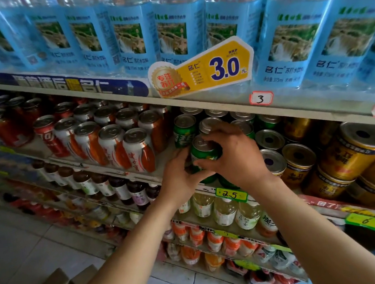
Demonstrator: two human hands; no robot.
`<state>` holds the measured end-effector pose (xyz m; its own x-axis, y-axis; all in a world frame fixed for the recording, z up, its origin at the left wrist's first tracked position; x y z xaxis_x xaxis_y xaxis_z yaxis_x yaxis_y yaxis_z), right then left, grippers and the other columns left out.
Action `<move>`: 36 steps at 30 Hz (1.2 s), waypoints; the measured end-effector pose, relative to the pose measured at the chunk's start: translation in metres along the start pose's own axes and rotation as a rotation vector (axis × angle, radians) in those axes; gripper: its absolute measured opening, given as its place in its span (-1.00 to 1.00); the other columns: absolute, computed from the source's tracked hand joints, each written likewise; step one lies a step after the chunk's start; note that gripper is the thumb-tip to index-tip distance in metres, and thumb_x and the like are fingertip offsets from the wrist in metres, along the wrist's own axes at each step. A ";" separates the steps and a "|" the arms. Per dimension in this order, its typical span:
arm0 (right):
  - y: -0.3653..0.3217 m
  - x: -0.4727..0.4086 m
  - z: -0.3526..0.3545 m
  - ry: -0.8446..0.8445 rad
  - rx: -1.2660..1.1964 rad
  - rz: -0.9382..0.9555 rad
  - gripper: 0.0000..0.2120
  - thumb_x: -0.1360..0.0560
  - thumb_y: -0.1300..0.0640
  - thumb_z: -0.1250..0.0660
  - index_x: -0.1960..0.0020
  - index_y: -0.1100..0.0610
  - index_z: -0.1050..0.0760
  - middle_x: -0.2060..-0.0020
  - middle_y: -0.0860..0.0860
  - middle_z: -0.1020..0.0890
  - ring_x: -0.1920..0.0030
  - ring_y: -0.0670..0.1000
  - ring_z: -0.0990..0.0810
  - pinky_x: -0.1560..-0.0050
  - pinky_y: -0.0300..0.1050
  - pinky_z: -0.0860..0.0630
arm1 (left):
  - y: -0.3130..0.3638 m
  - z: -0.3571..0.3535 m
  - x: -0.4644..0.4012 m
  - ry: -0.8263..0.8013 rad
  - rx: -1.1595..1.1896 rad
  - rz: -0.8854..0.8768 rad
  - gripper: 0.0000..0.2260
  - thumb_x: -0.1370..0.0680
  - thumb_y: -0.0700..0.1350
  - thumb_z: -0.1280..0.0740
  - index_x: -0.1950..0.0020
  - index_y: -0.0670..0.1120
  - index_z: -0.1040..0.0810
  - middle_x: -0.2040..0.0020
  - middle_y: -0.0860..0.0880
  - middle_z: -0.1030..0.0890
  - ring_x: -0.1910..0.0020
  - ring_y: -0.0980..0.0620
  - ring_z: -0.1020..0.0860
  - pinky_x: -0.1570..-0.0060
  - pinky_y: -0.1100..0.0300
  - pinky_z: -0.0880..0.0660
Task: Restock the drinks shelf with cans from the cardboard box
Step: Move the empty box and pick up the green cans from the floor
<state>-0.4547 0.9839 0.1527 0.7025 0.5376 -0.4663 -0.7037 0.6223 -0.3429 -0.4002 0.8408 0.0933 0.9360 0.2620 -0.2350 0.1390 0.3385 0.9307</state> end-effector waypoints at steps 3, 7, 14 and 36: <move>0.001 0.000 0.000 -0.004 0.031 0.012 -0.46 -0.30 -0.27 -0.49 -0.18 -0.02 -0.59 -0.23 -0.08 -0.54 -0.15 0.03 -0.59 0.08 0.00 -0.61 | 0.001 0.000 0.001 -0.006 -0.011 0.008 -0.52 -0.32 0.03 -0.55 -0.21 0.05 -0.54 -0.15 -0.03 -0.61 -0.11 0.03 -0.62 -0.08 -0.12 -0.58; 0.002 -0.001 0.002 -0.015 0.062 0.039 -0.42 -0.31 -0.32 -0.46 -0.23 -0.05 -0.53 -0.25 -0.09 -0.51 -0.18 0.02 -0.56 0.05 -0.04 -0.60 | 0.001 0.001 0.005 -0.033 0.048 0.055 -0.47 -0.36 -0.08 -0.57 -0.28 0.05 -0.48 -0.16 -0.01 -0.63 -0.16 0.04 -0.61 -0.15 -0.05 -0.57; -0.014 0.013 0.019 0.185 -0.031 0.189 -0.56 -0.45 -0.08 -0.48 -0.20 0.17 -0.56 -0.16 0.09 -0.57 -0.18 0.14 -0.53 -0.07 0.03 -0.55 | 0.003 0.010 0.019 -0.042 -0.045 0.050 -0.52 -0.49 -0.18 -0.46 -0.37 0.01 -0.42 -0.23 0.13 -0.59 -0.23 0.21 -0.55 -0.26 0.16 -0.50; -0.186 0.121 -0.381 -1.108 -0.611 -0.166 -0.87 -0.36 0.14 -0.53 0.19 0.00 -0.59 0.36 0.02 -0.63 0.35 -0.04 -0.57 0.23 -0.11 -0.53 | -0.275 0.232 0.308 0.671 0.041 1.069 -0.88 -0.48 -0.16 -0.42 0.00 -0.12 -0.63 0.11 -0.07 -0.67 0.13 -0.05 -0.66 0.07 0.03 -0.63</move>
<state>-0.2789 0.7162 -0.1509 0.2908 0.8477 0.4437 -0.3260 0.5237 -0.7870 -0.0753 0.6185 -0.1701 0.2406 0.7971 0.5538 -0.5627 -0.3503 0.7488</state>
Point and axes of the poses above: each hand's wrist, its own x-axis away from the middle knuckle, its own z-axis out of the back of the hand, y = z × x, the point moved 1 cm from there along -x, towards the middle knuckle
